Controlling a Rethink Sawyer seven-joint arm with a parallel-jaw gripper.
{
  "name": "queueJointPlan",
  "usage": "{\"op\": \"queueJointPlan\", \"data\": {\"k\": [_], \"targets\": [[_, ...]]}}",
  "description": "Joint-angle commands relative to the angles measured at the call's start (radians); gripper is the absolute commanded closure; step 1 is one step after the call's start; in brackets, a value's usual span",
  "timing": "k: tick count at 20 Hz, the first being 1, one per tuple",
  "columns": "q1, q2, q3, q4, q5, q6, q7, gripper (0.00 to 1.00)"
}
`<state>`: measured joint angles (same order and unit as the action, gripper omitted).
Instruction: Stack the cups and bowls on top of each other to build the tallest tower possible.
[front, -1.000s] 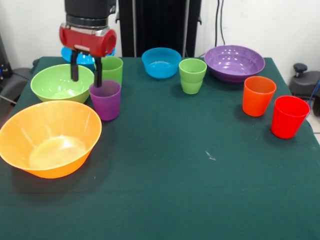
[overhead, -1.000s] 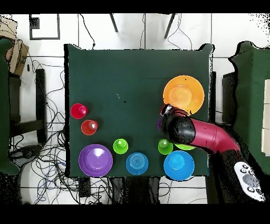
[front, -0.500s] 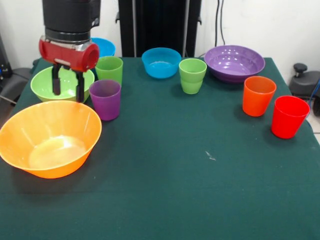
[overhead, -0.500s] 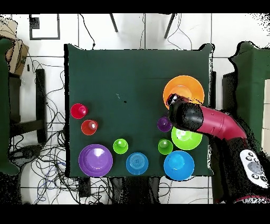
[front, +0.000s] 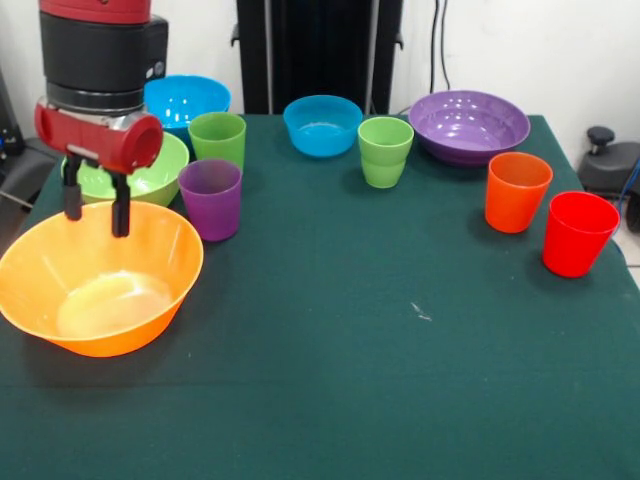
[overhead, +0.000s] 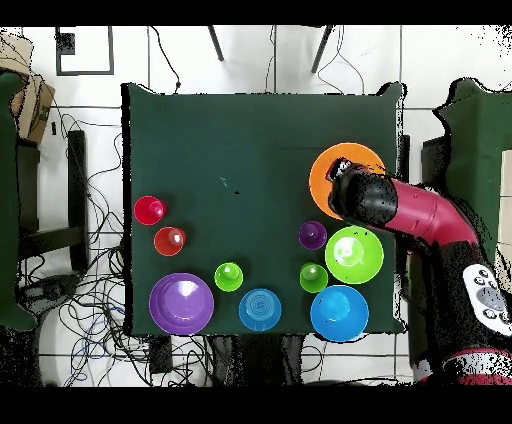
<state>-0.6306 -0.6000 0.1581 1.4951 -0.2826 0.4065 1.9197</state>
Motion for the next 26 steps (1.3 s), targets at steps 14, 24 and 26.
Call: {"op": "queueJointPlan", "data": {"k": [14, 24, 26], "targets": [[0.170, 0.033, 0.029, -0.098, 0.014, 0.047, 0.092, 0.00], [0.360, 0.083, -0.082, -0.198, 0.128, 0.098, 0.228, 0.00], [0.407, 0.100, -0.105, -0.231, 0.158, 0.116, 0.250, 0.00]]}}
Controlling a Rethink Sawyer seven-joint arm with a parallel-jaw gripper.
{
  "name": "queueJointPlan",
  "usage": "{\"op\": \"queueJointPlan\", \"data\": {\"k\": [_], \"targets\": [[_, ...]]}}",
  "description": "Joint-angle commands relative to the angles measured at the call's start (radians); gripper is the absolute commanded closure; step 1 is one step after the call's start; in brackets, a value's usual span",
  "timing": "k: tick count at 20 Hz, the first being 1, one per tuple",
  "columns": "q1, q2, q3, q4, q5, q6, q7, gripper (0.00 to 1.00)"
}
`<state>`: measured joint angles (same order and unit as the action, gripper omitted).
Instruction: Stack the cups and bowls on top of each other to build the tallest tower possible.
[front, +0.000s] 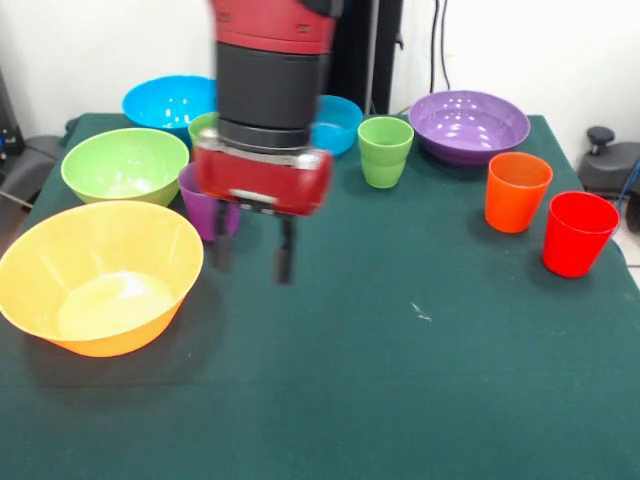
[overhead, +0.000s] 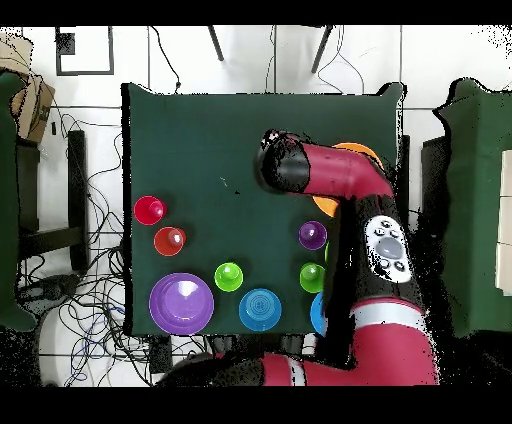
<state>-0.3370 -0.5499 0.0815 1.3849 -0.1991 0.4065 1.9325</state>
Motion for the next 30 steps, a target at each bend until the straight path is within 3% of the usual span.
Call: {"op": "queueJointPlan", "data": {"k": [1, 11, 20, 22, 24, 27, 30], "targets": [[0.133, 0.056, -0.040, -0.136, 0.086, 0.125, 0.242, 0.00], [0.289, 0.126, -0.123, -0.273, 0.177, 0.180, 0.285, 0.00], [0.352, 0.141, -0.148, -0.273, 0.240, 0.172, 0.306, 0.00], [0.341, 0.121, -0.137, -0.230, 0.244, 0.152, 0.279, 0.00], [0.298, 0.072, -0.102, -0.126, 0.241, 0.107, 0.223, 0.00], [0.197, -0.014, -0.044, 0.052, 0.217, 0.043, 0.123, 0.00], [0.111, -0.080, -0.024, 0.173, 0.161, 0.011, 0.037, 0.00]]}}
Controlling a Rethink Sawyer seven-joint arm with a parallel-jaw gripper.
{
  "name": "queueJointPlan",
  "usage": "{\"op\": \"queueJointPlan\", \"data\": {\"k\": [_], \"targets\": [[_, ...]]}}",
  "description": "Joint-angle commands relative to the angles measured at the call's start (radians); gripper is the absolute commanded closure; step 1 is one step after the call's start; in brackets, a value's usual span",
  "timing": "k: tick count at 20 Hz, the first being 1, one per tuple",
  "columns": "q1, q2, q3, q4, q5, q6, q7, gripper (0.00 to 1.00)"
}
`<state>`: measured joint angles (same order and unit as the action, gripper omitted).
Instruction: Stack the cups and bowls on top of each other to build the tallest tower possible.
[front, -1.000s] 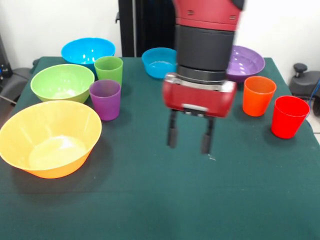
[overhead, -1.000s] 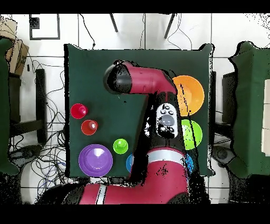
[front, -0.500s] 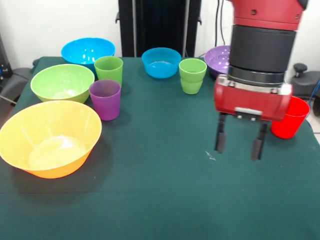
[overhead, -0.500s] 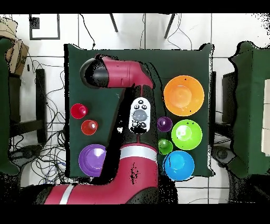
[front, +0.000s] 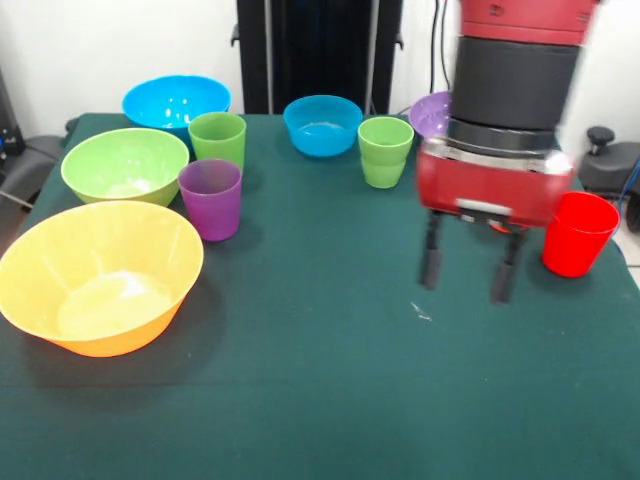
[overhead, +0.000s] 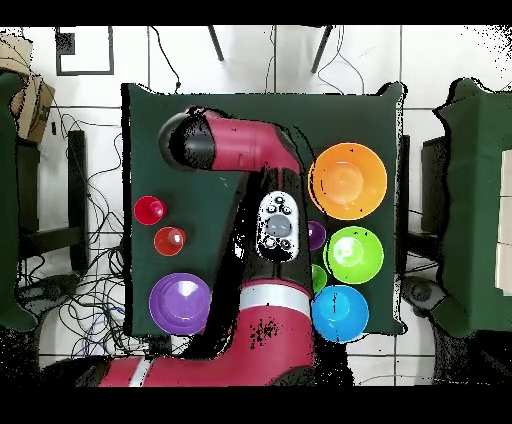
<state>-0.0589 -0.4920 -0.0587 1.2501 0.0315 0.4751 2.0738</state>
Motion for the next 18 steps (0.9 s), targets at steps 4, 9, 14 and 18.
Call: {"op": "queueJointPlan", "data": {"k": [4, 9, 14, 18], "targets": [[-0.316, -0.217, 0.211, 0.420, -0.193, -0.112, -0.305, 0.00], [-0.504, -0.271, 0.374, 0.514, -0.334, -0.123, -0.465, 0.00], [-0.578, -0.275, 0.443, 0.581, -0.437, -0.150, -0.394, 0.00], [-0.562, -0.258, 0.417, 0.608, -0.482, -0.201, -0.249, 0.00]]}}
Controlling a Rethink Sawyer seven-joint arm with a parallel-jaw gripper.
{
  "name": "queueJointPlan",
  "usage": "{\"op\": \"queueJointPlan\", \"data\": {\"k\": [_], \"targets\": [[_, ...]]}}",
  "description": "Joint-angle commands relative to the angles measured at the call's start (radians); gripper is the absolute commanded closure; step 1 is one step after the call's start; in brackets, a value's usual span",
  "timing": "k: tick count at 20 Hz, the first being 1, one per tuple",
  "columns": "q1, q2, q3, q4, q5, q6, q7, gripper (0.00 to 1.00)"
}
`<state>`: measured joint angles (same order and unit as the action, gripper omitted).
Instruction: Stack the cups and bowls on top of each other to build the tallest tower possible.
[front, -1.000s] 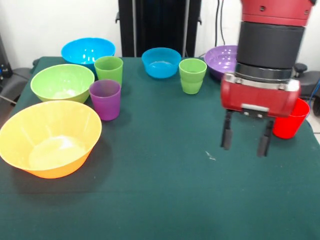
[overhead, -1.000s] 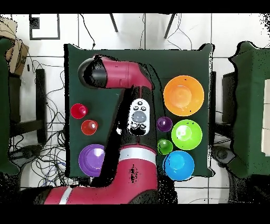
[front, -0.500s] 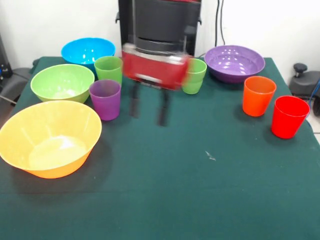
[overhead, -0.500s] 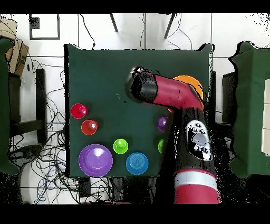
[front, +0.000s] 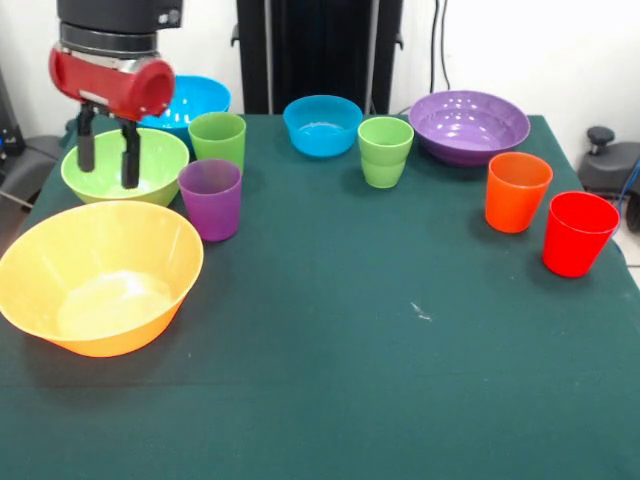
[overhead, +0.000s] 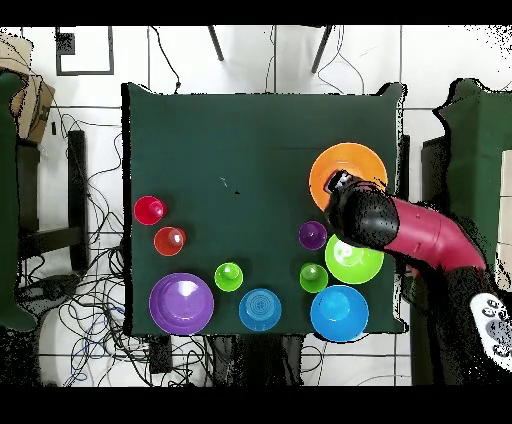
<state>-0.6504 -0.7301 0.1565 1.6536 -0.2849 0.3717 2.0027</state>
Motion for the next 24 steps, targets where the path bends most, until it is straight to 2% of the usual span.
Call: {"op": "queueJointPlan", "data": {"k": [1, 6, 10, 14, 17, 22, 24], "targets": [[0.040, -0.017, 0.193, 0.207, -0.168, -0.106, -0.144, 0.00], [0.103, 0.004, 0.135, 0.218, -0.149, -0.149, 0.003, 0.00], [0.122, 0.013, 0.116, 0.223, -0.133, -0.170, 0.033, 0.00], [0.111, -0.024, 0.118, 0.228, -0.101, -0.121, 0.017, 0.00], [0.075, -0.050, 0.152, 0.222, -0.079, -0.072, -0.020, 0.00], [0.037, -0.055, 0.175, 0.130, -0.053, 0.047, -0.082, 0.00], [0.024, -0.031, 0.184, 0.082, -0.051, 0.076, -0.098, 0.00]]}}
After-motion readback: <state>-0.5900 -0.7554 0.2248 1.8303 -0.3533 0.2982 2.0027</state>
